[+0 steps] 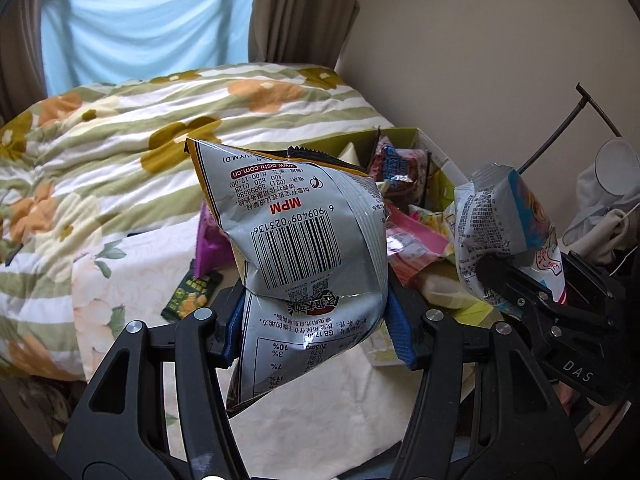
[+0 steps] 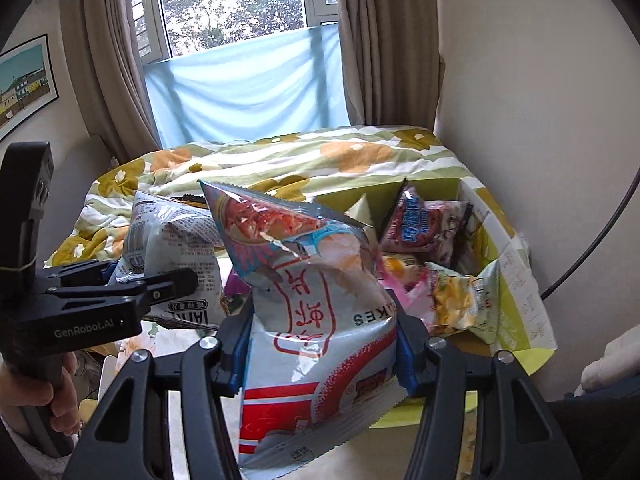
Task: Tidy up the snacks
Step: 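Carry both held bags into the cardboard box and open both tools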
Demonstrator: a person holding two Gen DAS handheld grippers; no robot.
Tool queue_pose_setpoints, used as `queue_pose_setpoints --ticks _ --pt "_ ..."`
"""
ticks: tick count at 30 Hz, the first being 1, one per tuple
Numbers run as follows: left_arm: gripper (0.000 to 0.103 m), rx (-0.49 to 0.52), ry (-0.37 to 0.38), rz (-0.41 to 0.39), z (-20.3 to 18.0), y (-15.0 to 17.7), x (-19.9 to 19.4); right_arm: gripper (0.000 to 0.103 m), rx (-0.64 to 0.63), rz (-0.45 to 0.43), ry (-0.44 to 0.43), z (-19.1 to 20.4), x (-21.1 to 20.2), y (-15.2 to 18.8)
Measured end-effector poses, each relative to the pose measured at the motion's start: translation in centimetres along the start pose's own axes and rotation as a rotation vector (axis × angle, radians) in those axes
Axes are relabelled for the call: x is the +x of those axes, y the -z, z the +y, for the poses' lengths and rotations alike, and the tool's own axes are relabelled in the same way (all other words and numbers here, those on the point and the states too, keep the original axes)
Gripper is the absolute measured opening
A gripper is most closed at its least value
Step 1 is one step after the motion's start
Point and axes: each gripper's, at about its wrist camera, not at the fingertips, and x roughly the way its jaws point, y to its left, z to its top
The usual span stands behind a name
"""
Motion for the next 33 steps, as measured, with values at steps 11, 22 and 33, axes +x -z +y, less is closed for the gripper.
queue_pose_setpoints --ticks 11,22,33 --pt "0.054 -0.009 0.045 0.038 -13.2 -0.7 7.2 0.053 0.021 0.002 -0.003 -12.6 -1.6 -0.6" --pt "0.103 -0.022 -0.042 0.075 -18.6 -0.2 12.1 0.053 0.015 0.046 -0.034 -19.3 -0.6 -0.9" --pt "0.103 -0.126 -0.099 0.041 -14.2 1.4 8.9 0.053 -0.011 0.037 -0.113 -19.2 0.4 -1.3"
